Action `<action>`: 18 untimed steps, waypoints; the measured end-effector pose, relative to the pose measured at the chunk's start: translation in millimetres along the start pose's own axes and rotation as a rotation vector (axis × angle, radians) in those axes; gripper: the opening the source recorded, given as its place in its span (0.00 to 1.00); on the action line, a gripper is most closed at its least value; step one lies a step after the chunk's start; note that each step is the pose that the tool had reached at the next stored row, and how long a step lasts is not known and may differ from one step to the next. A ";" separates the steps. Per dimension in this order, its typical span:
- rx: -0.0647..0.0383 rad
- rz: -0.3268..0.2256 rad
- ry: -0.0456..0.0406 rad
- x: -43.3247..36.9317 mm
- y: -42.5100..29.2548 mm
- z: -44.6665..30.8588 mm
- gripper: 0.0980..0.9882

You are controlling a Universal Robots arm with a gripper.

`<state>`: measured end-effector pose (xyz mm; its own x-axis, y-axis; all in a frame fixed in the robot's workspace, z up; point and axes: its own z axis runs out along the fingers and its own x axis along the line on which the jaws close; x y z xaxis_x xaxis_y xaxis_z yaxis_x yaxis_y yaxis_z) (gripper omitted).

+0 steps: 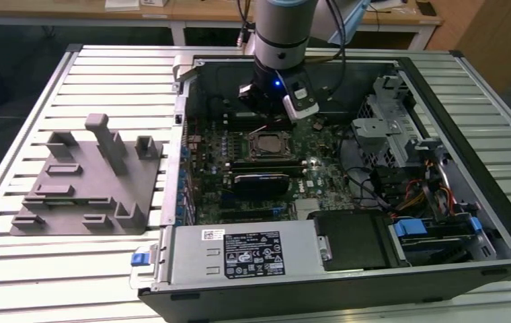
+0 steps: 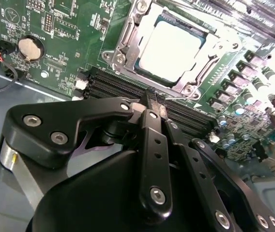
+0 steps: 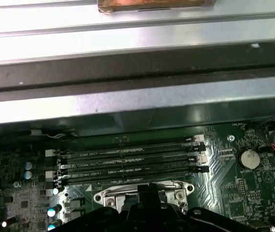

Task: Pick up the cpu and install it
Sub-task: 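Install the first cpu locking lever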

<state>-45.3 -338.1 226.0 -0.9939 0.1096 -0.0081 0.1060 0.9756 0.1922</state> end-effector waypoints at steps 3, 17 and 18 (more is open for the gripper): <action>0.006 0.001 -0.0015 0.4 2.8 2.9 0.01; 0.027 -0.005 -0.0714 2.1 2.7 13.0 0.01; 0.027 -0.004 -0.0741 2.7 2.7 13.5 0.01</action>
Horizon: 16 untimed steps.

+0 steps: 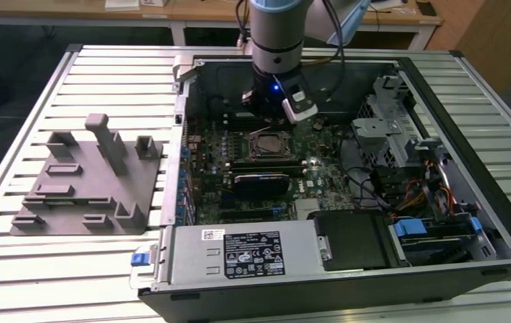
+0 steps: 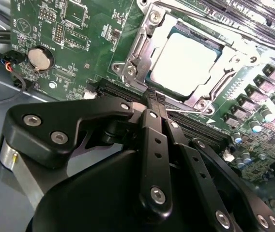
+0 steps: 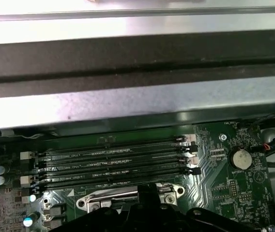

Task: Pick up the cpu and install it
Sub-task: 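Install the first cpu locking lever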

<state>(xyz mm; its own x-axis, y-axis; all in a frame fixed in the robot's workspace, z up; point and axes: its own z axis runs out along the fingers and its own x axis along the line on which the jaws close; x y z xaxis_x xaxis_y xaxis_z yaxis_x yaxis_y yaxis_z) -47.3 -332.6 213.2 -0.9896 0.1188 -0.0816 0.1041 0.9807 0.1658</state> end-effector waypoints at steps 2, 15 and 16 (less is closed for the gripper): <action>0.000 0.004 -0.0030 1.9 0.4 0.7 0.01; 0.008 0.093 -0.0196 5.3 6.4 6.9 0.01; 0.009 0.096 -0.0202 5.4 7.8 7.5 0.01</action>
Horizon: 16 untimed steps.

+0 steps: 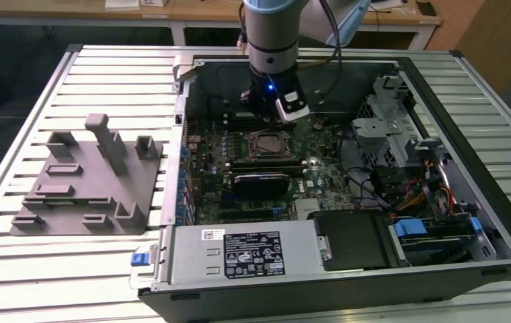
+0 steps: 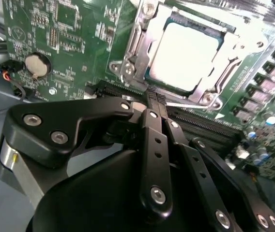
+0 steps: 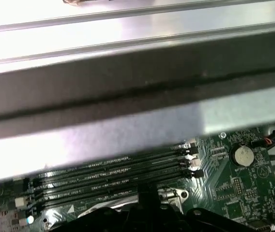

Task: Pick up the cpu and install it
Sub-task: 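Install the first cpu locking lever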

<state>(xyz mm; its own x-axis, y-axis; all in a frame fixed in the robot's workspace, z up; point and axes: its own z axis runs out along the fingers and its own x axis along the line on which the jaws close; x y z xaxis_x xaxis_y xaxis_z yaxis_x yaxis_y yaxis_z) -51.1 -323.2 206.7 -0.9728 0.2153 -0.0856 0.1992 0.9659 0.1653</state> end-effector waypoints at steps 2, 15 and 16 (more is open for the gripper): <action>0.000 0.006 -0.0011 0.6 2.3 0.9 0.01; 0.009 0.078 -0.0141 3.0 6.7 4.6 0.01; 0.010 0.085 -0.0152 3.8 6.5 4.8 0.01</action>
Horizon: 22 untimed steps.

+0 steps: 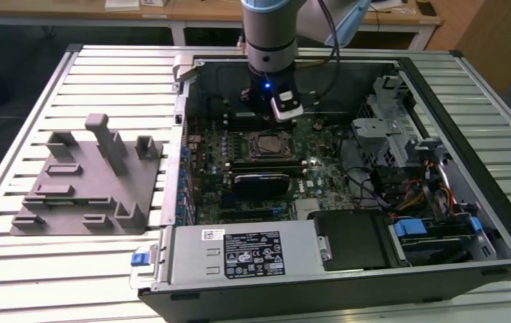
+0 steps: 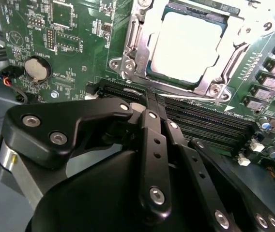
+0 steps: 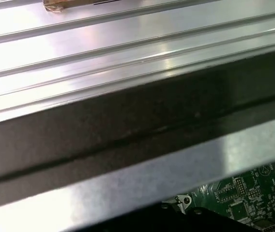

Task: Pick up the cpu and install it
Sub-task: 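Install the first cpu locking lever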

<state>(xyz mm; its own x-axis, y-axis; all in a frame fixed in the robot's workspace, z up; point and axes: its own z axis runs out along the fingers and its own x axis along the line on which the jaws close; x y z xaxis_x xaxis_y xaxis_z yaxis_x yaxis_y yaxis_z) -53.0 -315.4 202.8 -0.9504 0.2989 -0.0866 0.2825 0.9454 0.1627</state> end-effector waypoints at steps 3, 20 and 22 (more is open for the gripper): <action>0.002 0.018 -0.0030 2.8 -0.7 0.2 0.01; 0.025 0.113 -0.0267 3.8 -1.8 6.5 0.01; 0.025 0.113 -0.0268 3.8 -1.8 6.6 0.01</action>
<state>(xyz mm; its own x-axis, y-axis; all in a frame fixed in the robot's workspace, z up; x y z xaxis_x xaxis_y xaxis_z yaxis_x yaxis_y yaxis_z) -56.2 -315.1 195.7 -0.9084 0.4070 -0.0953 0.3913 0.9082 0.1484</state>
